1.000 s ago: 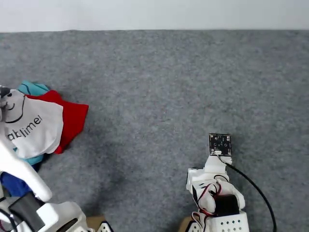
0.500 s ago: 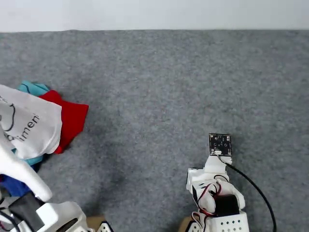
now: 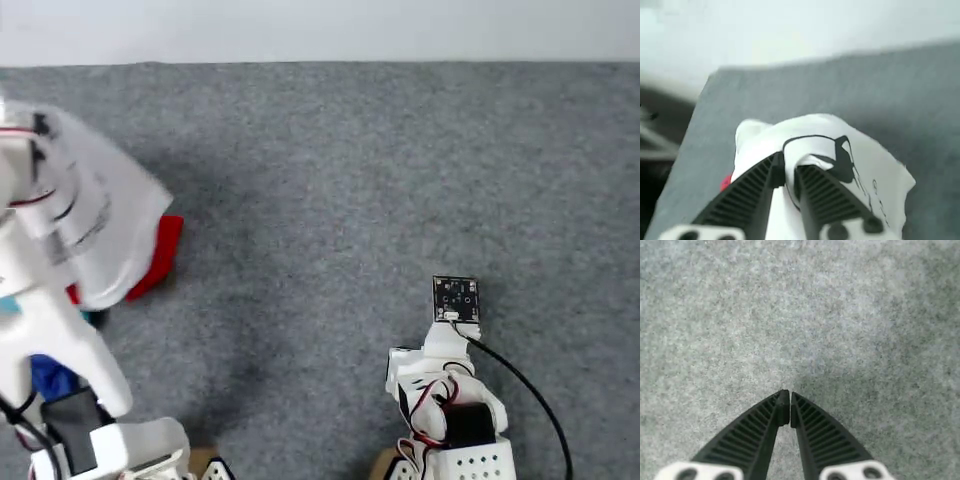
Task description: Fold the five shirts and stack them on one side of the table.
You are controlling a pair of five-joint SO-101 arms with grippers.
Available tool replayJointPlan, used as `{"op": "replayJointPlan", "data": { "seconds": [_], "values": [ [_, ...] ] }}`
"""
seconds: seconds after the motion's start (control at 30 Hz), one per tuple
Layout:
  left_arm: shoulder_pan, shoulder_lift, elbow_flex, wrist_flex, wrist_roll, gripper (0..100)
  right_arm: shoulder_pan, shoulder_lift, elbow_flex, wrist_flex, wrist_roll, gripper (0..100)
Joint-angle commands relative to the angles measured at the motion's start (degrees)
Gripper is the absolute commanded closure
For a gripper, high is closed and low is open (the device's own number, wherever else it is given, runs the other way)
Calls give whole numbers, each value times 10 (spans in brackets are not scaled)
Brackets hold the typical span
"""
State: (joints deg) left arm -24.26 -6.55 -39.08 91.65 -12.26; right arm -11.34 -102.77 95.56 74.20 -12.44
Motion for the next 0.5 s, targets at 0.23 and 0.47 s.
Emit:
{"op": "replayJointPlan", "data": {
  "seconds": [0.23,0.47],
  "values": [
    [39,-18,-55,-136,65,995,6,-6,9,4,3,989],
    [143,-18,-28,-25,-7,995,6,-6,9,4,3,989]
  ]
}}
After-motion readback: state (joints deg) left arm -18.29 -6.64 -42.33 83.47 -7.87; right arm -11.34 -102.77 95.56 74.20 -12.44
